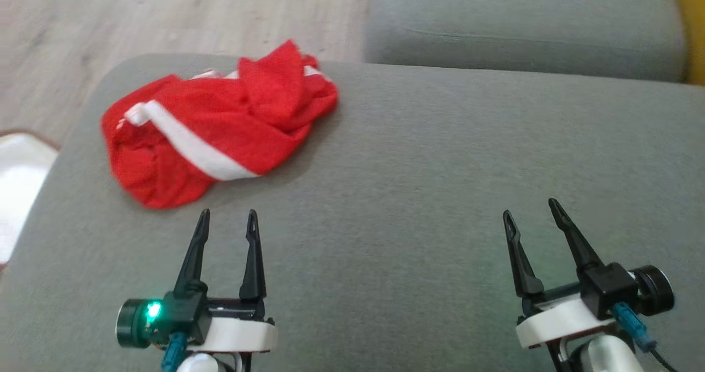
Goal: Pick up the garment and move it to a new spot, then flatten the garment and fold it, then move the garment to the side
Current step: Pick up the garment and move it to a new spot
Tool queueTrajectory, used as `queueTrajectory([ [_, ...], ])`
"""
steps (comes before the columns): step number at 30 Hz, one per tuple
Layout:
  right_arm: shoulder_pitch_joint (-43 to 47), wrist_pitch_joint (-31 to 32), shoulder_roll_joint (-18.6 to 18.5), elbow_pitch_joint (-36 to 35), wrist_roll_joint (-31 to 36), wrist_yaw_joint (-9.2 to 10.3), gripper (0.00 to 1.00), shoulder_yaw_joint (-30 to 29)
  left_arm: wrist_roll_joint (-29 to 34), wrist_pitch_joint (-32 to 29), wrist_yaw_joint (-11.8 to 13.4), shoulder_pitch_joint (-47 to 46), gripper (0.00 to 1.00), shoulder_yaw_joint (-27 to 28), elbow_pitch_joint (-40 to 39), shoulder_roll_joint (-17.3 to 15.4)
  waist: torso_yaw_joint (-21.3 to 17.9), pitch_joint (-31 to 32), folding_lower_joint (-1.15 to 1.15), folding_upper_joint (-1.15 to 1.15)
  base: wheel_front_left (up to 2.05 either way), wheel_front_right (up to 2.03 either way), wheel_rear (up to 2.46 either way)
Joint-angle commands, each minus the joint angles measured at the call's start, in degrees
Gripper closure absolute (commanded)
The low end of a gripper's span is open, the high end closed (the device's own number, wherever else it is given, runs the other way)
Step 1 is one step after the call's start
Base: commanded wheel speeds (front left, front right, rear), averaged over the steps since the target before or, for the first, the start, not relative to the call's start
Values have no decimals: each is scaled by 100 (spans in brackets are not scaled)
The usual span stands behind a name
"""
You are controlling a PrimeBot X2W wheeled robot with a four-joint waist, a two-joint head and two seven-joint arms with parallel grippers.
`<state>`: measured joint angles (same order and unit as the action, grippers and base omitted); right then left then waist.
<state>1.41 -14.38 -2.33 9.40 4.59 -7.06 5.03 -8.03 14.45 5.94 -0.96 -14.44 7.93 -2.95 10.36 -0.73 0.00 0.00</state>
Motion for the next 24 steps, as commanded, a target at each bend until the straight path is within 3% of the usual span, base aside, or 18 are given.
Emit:
queueTrajectory([
  [1, -175, -62, -54, -196, 7, -43, 0, 127, 75, 55, -2, -300, 0, 201, -207, 6, 418, -64, 0, 0, 0, 0, 0],
  [9, -173, -62, -54, -214, 11, -43, 0, 107, 171, 55, -21, -249, 0, 231, -168, 7, 1010, -142, 0, 0, 0, 0, 0],
  [14, -203, -62, -55, -221, 62, -43, 0, 122, 250, 55, -16, -261, 0, 234, -203, 7, 1167, -267, 0, 0, 0, 0, 0],
  [17, -291, -62, -121, -255, 89, -43, 0, 147, 376, 55, -139, -397, 0, 221, -229, 7, 1204, -472, 0, 0, 0, 0, 0],
  [24, -712, -62, -589, -485, 151, -43, 0, 158, 576, 55, -542, -1896, 0, 441, -502, -228, 1189, -1443, 0, 0, 0, 0, 0],
])
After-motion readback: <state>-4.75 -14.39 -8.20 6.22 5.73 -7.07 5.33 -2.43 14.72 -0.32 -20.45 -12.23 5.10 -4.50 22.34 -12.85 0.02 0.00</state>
